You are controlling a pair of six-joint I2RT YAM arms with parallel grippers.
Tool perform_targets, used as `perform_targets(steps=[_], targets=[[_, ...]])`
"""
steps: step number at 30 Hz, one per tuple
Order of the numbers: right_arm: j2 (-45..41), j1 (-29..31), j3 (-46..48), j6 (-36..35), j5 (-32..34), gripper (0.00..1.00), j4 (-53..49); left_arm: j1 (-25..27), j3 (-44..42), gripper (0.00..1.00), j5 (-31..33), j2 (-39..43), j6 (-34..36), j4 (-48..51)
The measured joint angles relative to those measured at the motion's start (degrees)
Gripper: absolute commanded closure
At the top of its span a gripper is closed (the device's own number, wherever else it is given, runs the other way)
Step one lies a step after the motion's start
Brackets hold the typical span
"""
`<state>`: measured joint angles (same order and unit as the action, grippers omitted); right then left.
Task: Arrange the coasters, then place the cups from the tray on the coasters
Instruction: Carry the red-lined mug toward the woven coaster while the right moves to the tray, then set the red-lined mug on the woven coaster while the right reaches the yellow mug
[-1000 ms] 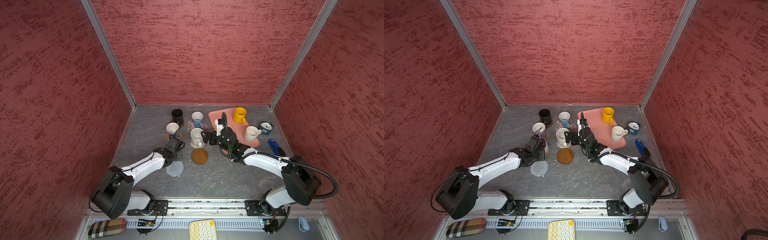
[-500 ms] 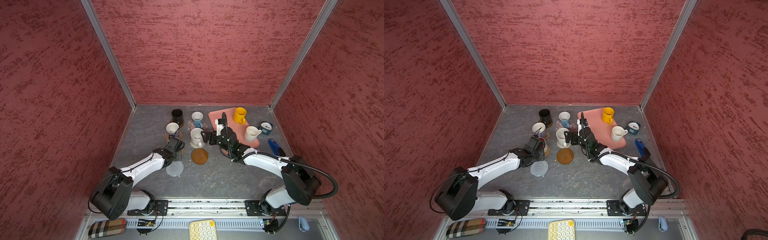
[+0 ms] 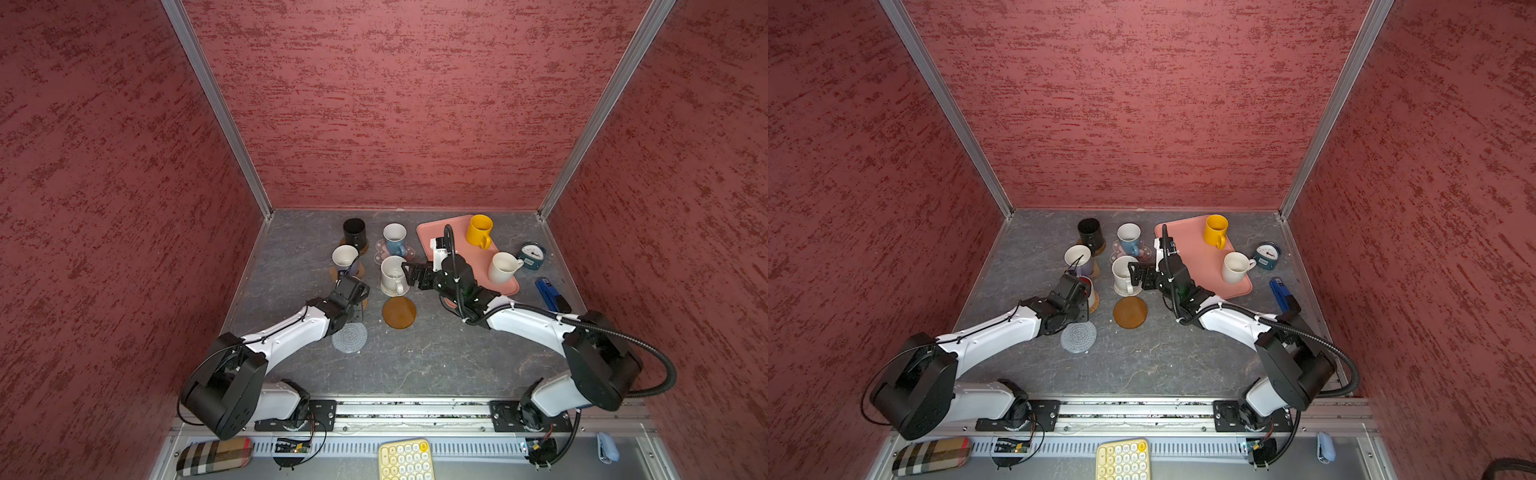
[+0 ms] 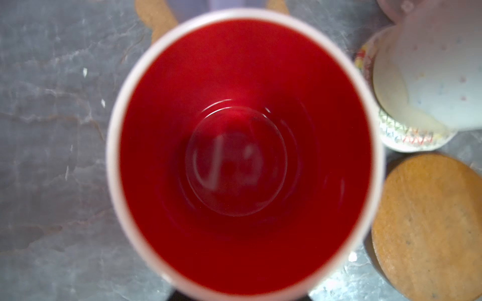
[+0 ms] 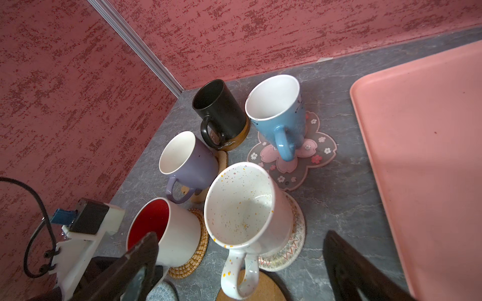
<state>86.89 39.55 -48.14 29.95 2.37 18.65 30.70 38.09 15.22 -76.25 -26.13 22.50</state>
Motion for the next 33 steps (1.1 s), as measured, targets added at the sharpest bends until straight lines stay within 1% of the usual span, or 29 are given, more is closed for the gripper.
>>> perform_targets(steps=[2,7,13,22,25,28,30,33], targets=[[-0.07,0.00,0.11,0.00,0.00,0.01,0.04,0.44,0.00,0.46,0.26,0.02,0.07,-0.39],[-0.74,0.00,0.39,-0.02,0.02,0.01,0.00,2.03,0.00,0.38,1.36,0.96,0.04,-0.50],[-2.78,0.00,0.85,-0.42,0.26,0.01,-0.63,3.32,0.00,0.25,2.54,3.98,0.02,0.46],[-11.65,-0.90,1.84,-1.97,1.79,0.01,-4.96,5.95,0.31,0.13,4.28,13.16,0.90,5.40],[-15.54,-3.41,3.04,-1.92,1.44,0.01,-6.64,7.48,1.01,0.09,5.27,16.02,1.07,8.04],[-18.75,-7.08,3.87,-1.84,0.68,0.01,-9.03,9.57,2.05,0.01,6.54,18.10,0.92,10.56],[-20.65,-9.75,4.26,-1.66,-0.26,0.01,-10.67,11.10,2.82,0.00,7.32,18.82,0.83,11.78],[-23.67,-14.95,5.25,-0.76,-3.34,0.01,-12.74,13.55,4.20,0.00,8.72,18.93,0.39,13.44]])
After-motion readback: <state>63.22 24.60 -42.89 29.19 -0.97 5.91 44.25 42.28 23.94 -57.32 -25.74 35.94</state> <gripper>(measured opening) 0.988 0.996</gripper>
